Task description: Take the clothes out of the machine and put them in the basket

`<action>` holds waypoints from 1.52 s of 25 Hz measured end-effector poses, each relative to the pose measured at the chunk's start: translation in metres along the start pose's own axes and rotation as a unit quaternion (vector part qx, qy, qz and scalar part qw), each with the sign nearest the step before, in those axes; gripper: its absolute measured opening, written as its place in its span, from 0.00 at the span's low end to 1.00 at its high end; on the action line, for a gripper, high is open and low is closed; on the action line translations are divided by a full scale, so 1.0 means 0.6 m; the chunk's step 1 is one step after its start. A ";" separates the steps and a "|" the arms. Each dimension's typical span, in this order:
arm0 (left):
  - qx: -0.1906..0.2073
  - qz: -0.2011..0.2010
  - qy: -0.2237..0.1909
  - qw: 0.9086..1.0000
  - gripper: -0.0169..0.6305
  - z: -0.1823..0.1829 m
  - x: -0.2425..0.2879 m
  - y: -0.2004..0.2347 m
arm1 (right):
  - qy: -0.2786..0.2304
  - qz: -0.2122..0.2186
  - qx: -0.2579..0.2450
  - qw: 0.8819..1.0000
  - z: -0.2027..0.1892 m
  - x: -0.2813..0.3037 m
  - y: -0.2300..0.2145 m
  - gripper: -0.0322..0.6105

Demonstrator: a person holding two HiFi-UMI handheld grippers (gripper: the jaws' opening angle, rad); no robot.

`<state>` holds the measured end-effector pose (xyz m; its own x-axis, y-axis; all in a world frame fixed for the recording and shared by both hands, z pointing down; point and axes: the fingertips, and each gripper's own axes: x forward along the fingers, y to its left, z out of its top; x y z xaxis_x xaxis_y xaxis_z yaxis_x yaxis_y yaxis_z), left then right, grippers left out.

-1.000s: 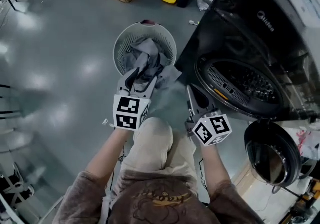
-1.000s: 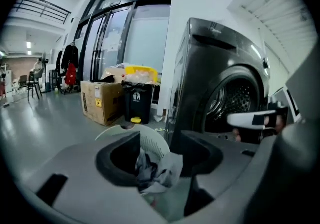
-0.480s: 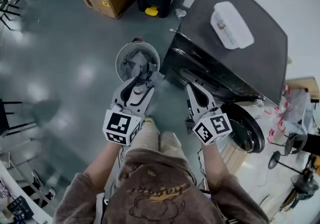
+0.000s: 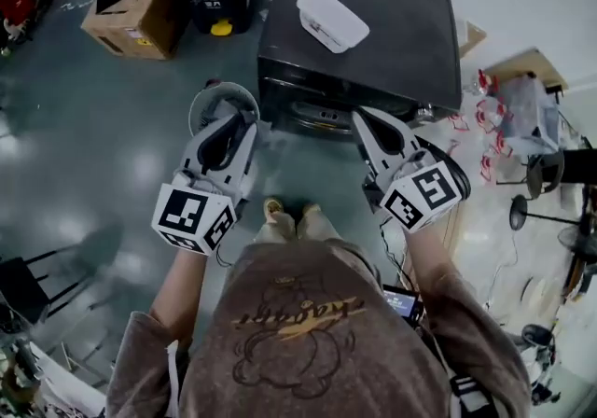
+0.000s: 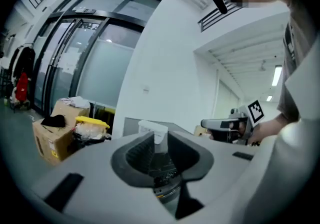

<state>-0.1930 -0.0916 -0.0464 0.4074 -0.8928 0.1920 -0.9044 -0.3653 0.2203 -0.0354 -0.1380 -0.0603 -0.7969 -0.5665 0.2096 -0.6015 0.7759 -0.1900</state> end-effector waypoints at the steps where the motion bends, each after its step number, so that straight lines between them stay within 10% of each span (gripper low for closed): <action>1: 0.004 -0.010 -0.004 1.000 0.13 0.009 0.004 -0.011 | 0.000 -0.006 -0.001 1.000 0.003 -0.013 -0.004 0.05; 21: 0.013 -0.071 -0.019 0.997 0.04 -0.037 0.096 -0.147 | -0.025 -0.021 -0.009 0.999 -0.040 -0.112 -0.075 0.05; 38: -0.001 -0.031 -0.012 0.999 0.04 -0.052 0.127 -0.118 | -0.013 0.019 0.006 1.000 -0.061 -0.059 -0.104 0.04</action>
<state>-0.0940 -0.1255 -0.0177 0.4603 -0.8741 0.1553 -0.8770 -0.4206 0.2323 0.0322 -0.1562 -0.0205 -0.8205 -0.5435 0.1774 -0.5710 0.7940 -0.2085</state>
